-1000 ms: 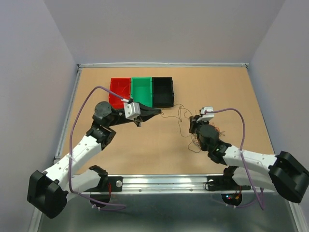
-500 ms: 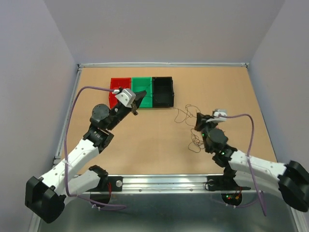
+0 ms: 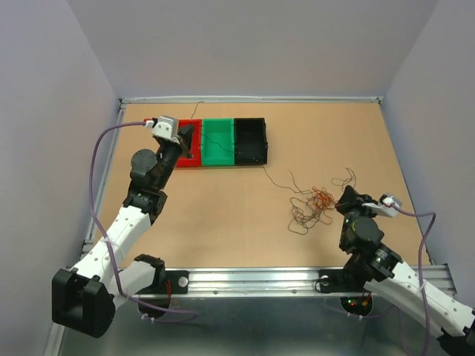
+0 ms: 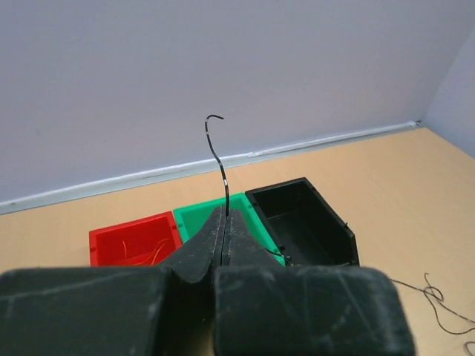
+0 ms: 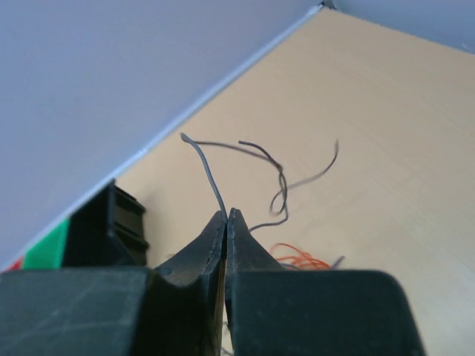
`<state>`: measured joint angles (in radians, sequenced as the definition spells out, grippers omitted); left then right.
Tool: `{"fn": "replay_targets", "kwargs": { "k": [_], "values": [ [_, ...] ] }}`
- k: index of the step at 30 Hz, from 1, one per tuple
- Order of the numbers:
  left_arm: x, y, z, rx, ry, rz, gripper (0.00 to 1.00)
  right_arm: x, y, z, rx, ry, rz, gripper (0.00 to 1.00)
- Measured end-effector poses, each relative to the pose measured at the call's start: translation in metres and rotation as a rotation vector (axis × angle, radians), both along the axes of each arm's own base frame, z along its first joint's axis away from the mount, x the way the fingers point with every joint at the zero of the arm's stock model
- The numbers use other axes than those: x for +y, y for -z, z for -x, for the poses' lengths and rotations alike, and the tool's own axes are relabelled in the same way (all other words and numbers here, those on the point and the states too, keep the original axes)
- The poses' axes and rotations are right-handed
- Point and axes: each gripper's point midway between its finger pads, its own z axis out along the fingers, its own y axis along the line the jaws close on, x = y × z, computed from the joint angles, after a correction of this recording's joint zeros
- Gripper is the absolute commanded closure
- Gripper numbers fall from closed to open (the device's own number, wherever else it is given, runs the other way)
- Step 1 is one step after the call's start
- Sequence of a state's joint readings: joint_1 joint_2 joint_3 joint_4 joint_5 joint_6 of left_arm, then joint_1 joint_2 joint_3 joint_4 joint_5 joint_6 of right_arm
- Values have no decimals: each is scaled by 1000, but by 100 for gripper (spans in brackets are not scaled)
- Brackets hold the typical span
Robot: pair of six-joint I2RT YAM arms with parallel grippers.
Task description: Untangle the cables
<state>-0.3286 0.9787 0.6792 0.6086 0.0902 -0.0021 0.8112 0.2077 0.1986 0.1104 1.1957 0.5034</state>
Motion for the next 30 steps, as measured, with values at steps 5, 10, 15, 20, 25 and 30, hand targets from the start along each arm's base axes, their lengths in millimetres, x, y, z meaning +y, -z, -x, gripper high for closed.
{"fn": "replay_targets", "kwargs": {
  "k": [5,10,15,20,25,30],
  "values": [
    [-27,-9,15,-46,174,-14,100,16,10,-4,53,-99,97,99],
    [-46,-13,36,-106,318,-71,99,44,-4,-9,34,-254,169,99],
    [-64,-9,72,-187,494,-161,99,93,-36,-37,70,-378,309,99],
    [-66,3,89,-228,540,-218,100,156,-59,-89,109,-454,440,100],
    [-64,12,104,-270,564,-267,100,207,-57,-131,138,-538,516,100],
    [-60,12,111,-302,546,-272,100,222,-59,-174,135,-592,503,99]
  ]
}}
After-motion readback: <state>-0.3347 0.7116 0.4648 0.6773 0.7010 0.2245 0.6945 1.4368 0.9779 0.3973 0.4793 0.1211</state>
